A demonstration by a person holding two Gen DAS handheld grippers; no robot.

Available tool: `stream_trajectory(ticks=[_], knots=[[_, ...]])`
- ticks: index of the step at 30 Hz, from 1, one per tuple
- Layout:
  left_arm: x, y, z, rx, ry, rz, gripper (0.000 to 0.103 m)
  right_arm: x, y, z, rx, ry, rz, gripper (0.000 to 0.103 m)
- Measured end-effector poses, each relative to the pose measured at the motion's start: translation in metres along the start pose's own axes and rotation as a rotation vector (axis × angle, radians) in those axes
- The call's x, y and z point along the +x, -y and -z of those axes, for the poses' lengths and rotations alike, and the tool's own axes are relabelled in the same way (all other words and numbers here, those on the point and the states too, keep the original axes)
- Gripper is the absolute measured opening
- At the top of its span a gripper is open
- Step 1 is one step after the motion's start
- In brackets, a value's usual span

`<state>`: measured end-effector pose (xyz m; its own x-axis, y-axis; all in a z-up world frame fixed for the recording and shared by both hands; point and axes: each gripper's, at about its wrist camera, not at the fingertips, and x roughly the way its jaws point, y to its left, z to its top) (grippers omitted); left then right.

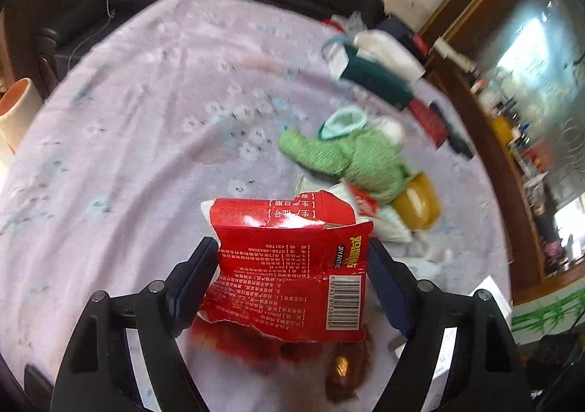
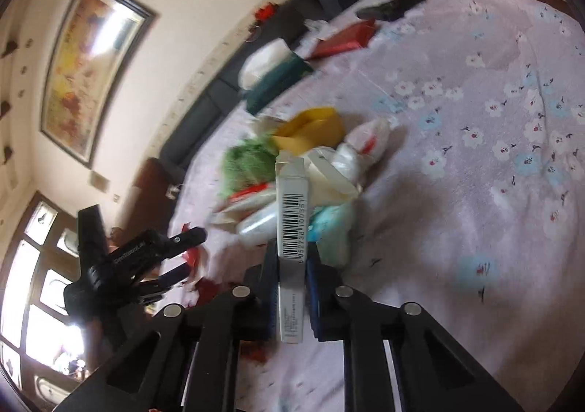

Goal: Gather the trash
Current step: 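Carry both items to the red wastebasket and open both grippers over it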

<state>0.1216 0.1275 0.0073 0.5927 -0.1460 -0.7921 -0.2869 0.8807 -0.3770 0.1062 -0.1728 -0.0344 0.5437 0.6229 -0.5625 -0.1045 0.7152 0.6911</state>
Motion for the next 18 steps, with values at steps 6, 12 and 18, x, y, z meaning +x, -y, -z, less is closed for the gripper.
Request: stream_trajectory(ticks=[6,12,18], knots=[[-0.078,0.029,0.025,0.088,0.128,0.095,0.08,-0.066,-0.026,0.014,-0.075,0.104,-0.032,0.014],[-0.126,0.08,0.07,0.193,0.184,0.199,0.08,-0.152,-0.037,0.03,-0.139,0.226,-0.023,0.014],[-0.16,0.134,0.111,0.296,0.188,0.334,0.08,-0.224,-0.032,0.047,-0.157,0.34,0.04,0.014]])
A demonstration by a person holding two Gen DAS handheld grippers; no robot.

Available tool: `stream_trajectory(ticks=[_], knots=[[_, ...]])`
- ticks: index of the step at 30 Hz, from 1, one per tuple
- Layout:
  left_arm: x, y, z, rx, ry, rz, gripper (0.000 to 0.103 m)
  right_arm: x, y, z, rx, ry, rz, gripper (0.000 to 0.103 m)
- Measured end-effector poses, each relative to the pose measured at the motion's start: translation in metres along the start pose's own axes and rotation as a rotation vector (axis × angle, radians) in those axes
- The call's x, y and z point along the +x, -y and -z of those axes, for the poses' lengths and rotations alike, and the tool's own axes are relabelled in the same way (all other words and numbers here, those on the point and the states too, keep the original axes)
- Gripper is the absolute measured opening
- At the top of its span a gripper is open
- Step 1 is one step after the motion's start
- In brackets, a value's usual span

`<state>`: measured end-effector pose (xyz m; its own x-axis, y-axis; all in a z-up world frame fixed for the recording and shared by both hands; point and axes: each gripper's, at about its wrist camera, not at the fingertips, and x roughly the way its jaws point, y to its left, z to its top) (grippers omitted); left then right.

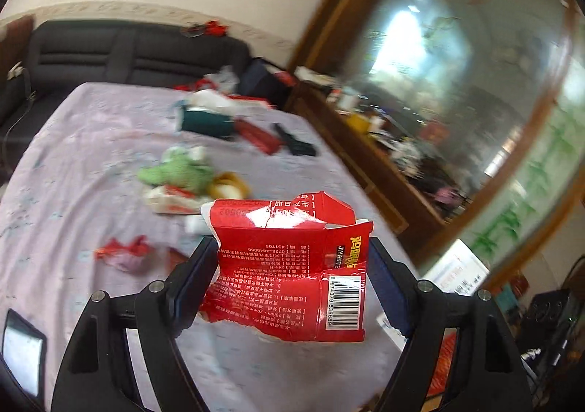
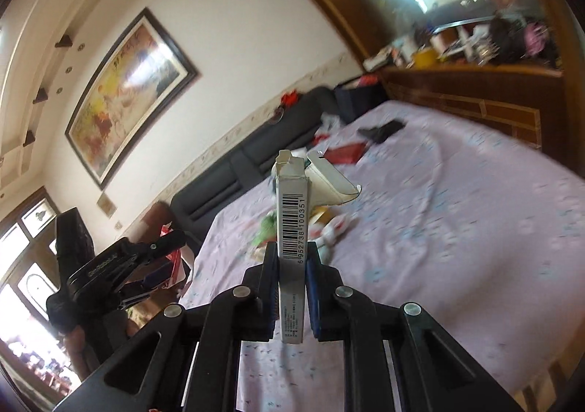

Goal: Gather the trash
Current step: 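Carry both items to the red wastebasket and open both grippers over it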

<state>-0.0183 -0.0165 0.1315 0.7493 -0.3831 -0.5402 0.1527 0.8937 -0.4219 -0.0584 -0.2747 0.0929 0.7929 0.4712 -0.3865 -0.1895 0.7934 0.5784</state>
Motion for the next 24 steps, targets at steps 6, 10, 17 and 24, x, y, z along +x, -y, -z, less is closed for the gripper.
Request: stream_trajectory(ticks=[6,10,17,24], knots=[[-0.015,0.065,0.019,0.104,-0.01,0.138,0.08,-0.073,0.007,-0.001,-0.013,0.121,0.086,0.014],[-0.017,0.106,0.033,0.161,-0.023,0.231,0.08,-0.123,0.014,0.002,-0.013,0.198,0.172,0.014],[-0.015,0.181,0.06,0.269,-0.082,0.371,0.08,-0.207,0.044,0.006,0.036,0.32,0.332,0.014],[-0.012,0.229,0.076,0.319,-0.126,0.463,0.08,-0.272,0.056,0.009,0.043,0.4,0.483,0.014]])
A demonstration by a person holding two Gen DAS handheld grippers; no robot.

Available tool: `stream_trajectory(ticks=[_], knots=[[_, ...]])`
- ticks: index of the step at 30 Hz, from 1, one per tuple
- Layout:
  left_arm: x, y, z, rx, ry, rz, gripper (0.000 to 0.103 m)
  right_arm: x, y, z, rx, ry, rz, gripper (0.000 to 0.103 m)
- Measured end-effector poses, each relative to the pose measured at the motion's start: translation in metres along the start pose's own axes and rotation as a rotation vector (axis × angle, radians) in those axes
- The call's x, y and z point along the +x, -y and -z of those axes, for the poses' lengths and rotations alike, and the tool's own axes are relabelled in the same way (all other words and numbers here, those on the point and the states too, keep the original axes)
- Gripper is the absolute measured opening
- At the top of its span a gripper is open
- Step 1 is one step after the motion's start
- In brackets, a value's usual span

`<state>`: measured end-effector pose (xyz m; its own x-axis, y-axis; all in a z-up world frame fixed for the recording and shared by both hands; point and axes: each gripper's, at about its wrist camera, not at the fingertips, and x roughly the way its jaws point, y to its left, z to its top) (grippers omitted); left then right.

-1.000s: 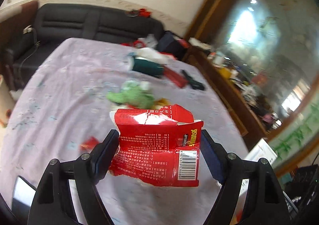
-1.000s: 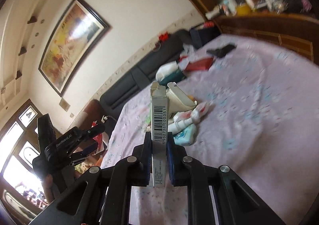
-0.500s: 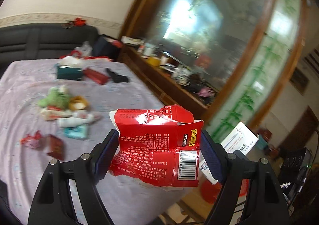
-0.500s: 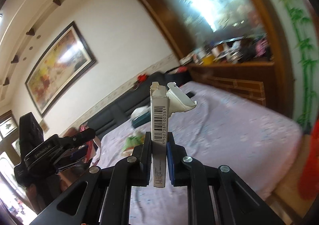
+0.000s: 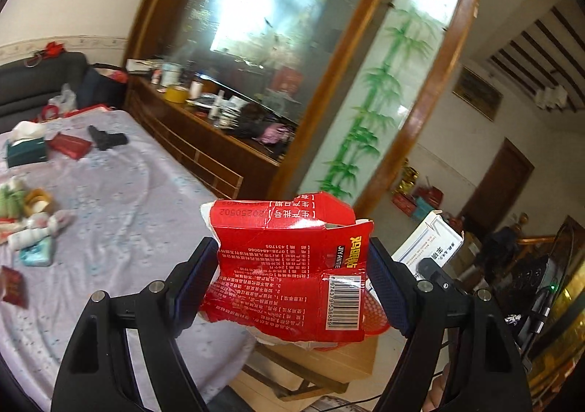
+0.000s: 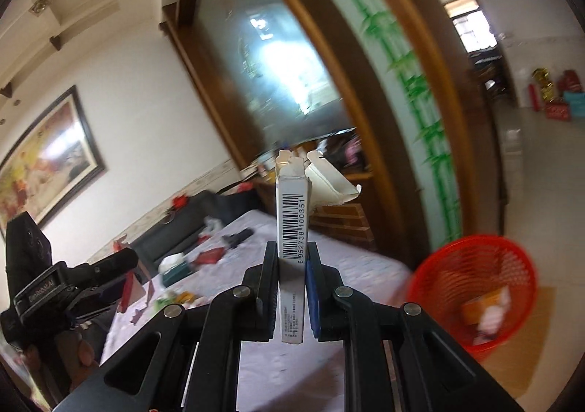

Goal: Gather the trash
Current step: 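Carry both items to the red wastebasket and open both grippers over it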

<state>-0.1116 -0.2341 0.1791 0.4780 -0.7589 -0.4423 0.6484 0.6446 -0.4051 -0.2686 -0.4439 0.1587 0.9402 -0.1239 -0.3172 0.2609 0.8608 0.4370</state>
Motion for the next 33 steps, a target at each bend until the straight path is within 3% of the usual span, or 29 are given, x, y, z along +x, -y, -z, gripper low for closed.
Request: stream_trajectory(ticks=[8,18,33], knots=[[0.045,0.04,0.004,0.068,-0.072,0.082,0.08,-0.027,0.035,-0.01,0.002,0.059,0.139,0.014],[0.09,0.08,0.011,0.118,-0.132,0.172,0.08,-0.033,0.071,-0.019,0.037,0.061,0.202,0.014],[0.199,0.099,0.044,0.035,-0.323,0.309,0.08,-0.022,0.125,-0.01,0.108,-0.006,0.278,0.014]])
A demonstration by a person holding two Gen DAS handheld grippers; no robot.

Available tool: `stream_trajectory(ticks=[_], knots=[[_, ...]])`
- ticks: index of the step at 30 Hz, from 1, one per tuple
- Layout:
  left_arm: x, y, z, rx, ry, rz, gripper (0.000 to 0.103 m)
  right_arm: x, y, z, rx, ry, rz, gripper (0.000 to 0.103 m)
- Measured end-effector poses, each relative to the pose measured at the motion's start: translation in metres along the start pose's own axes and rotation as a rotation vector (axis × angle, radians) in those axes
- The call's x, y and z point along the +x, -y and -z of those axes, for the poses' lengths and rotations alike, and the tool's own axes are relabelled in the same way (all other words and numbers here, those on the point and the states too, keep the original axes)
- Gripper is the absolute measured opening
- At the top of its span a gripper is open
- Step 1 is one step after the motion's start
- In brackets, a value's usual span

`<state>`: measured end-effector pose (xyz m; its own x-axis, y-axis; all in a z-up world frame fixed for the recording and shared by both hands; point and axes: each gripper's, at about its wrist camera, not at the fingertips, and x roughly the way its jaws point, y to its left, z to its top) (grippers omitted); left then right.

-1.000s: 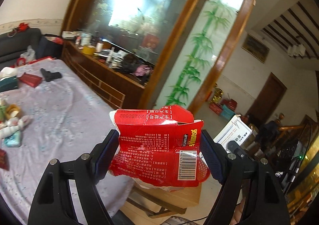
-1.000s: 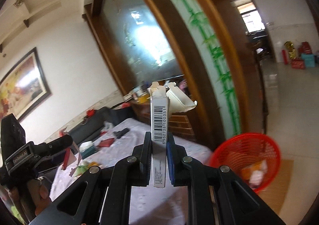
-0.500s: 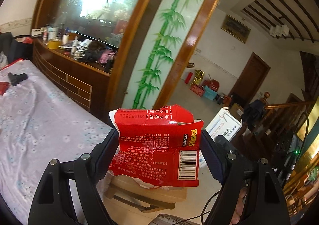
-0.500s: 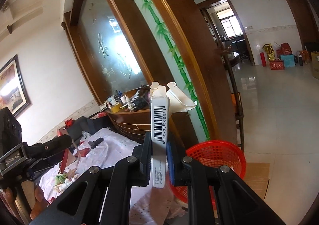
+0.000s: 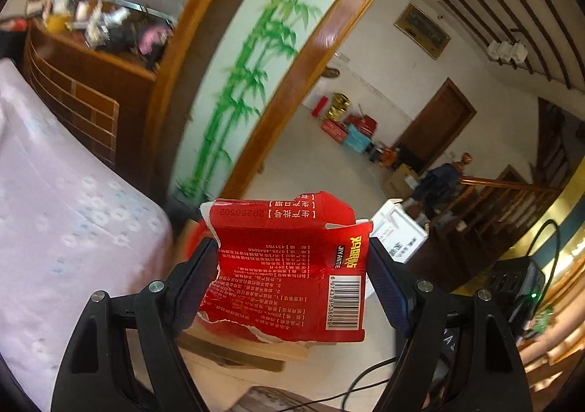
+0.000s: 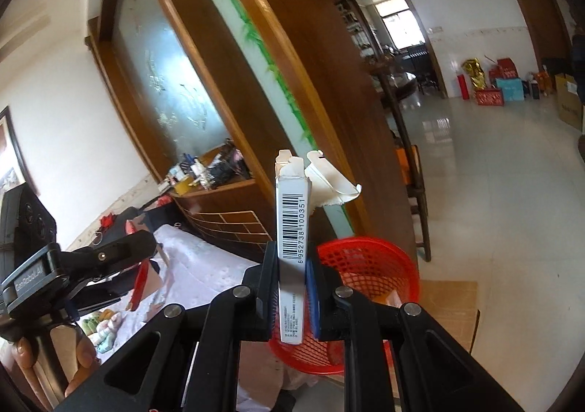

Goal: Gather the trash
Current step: 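Carry both items to the red wastebasket and open both grippers over it, then move both tools back over the table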

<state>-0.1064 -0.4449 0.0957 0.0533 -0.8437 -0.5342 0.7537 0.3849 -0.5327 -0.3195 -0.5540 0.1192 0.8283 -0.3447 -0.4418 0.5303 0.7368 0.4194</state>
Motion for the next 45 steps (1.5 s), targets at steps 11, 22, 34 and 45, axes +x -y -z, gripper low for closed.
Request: stream_trajectory(ticks=[11,22,34,45], knots=[[0.068,-0.023,0.0,-0.052,-0.085,0.004,0.08,0.032,0.03,0.009,0.056,-0.085,0.037,0.014],[0.101,-0.039,0.005,-0.07,-0.16,0.013,0.08,0.055,0.056,0.007,0.127,-0.129,0.057,0.046],[0.028,-0.051,-0.002,-0.112,-0.02,0.041,0.096,0.022,0.02,-0.001,0.079,-0.059,0.032,0.049],[-0.204,-0.112,0.04,-0.201,0.331,-0.338,0.096,0.026,-0.089,0.018,-0.066,-0.031,-0.251,0.078]])
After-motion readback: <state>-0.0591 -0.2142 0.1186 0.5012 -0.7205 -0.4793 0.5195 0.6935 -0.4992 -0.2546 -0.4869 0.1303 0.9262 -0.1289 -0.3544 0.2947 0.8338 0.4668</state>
